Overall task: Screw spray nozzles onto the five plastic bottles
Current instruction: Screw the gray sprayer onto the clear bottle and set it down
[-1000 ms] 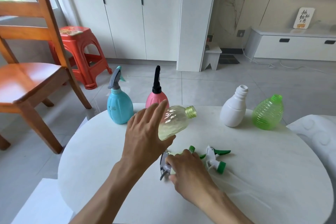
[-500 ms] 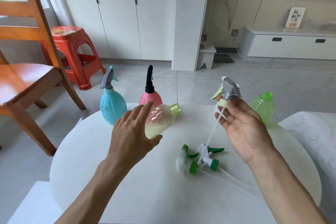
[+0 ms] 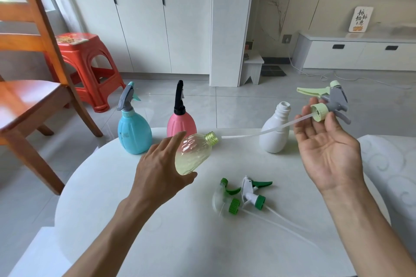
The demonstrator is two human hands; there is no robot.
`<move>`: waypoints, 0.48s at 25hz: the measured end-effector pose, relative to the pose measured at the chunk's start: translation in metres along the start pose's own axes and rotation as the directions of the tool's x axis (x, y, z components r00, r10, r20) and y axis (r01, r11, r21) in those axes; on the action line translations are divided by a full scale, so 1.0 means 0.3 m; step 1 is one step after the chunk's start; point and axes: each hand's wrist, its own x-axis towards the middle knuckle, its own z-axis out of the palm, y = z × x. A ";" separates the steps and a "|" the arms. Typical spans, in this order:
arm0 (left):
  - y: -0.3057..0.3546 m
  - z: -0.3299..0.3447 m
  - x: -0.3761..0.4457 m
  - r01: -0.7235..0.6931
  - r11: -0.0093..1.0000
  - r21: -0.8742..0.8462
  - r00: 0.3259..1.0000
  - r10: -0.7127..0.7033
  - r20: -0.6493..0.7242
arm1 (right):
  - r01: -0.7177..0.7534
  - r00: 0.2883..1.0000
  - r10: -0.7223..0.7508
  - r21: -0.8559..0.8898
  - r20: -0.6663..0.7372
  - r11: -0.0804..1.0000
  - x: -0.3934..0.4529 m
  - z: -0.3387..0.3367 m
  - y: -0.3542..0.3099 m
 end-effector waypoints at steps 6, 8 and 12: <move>0.016 -0.002 -0.009 -0.041 0.998 -0.037 0.999 0.042 0.024 | -0.035 0.999 0.035 -0.011 0.024 0.999 -0.006 0.002 0.034; 0.029 -0.004 -0.010 -0.055 0.997 -0.046 0.998 0.056 0.020 | -0.057 0.997 0.060 -0.066 0.057 0.996 -0.018 0.006 0.072; 0.061 -0.007 -0.018 -0.108 0.993 -0.056 0.994 0.107 -0.012 | -0.085 0.985 0.116 -0.231 0.127 0.969 -0.049 0.024 0.150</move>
